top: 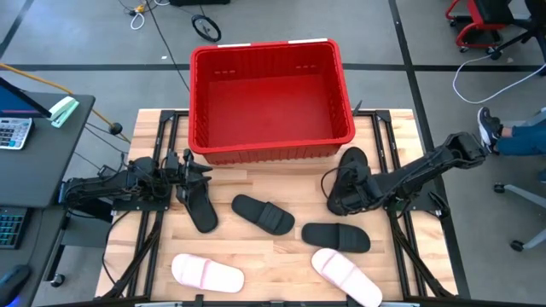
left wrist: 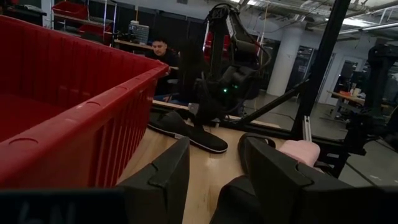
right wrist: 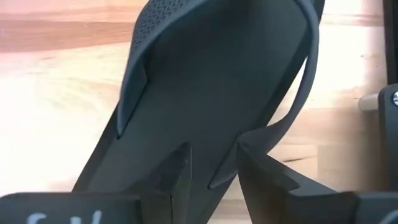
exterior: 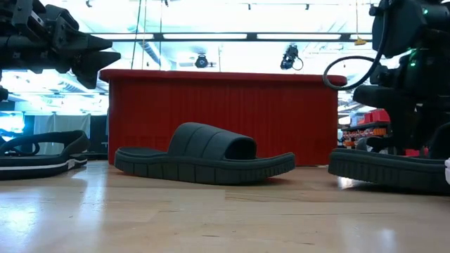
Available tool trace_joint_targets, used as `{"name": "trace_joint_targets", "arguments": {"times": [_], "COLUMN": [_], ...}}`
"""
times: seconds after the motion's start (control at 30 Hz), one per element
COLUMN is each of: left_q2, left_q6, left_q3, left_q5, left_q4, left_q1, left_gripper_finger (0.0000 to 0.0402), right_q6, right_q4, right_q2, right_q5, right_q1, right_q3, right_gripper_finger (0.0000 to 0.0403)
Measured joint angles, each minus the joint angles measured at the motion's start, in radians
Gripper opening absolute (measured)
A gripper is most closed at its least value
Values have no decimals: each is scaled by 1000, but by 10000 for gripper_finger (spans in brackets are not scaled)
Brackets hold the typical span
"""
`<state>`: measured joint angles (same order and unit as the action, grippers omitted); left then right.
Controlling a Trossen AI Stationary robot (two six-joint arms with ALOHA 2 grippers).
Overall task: Pick and place slides into bin
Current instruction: Put the right pair of black slippers into the red container
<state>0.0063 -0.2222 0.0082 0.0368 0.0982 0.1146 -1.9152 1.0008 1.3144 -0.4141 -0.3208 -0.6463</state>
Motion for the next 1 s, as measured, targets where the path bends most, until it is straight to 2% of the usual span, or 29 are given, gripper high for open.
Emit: {"name": "trace_joint_targets", "arguments": {"times": [0.27,0.5,0.73,1.0], "left_q2": [0,0,0,0], "left_q6": [1,0,-1,-2], "left_q3": [0,0,0,0], "left_q5": [0,0,0,0], "left_q4": [-11,-32,-36,-36], "left_q1": [0,0,0,0], "left_gripper_finger": [162,162,162,162], "right_q6": [-55,-201,-229,-266], "right_q4": [58,130,128,132], "right_q2": [0,0,0,18], "right_q5": [33,45,-12,-11], "right_q1": [-41,-64,-61,-28], "right_q3": [-20,-4,-1,-1], "right_gripper_finger": [127,105,90,90]}}
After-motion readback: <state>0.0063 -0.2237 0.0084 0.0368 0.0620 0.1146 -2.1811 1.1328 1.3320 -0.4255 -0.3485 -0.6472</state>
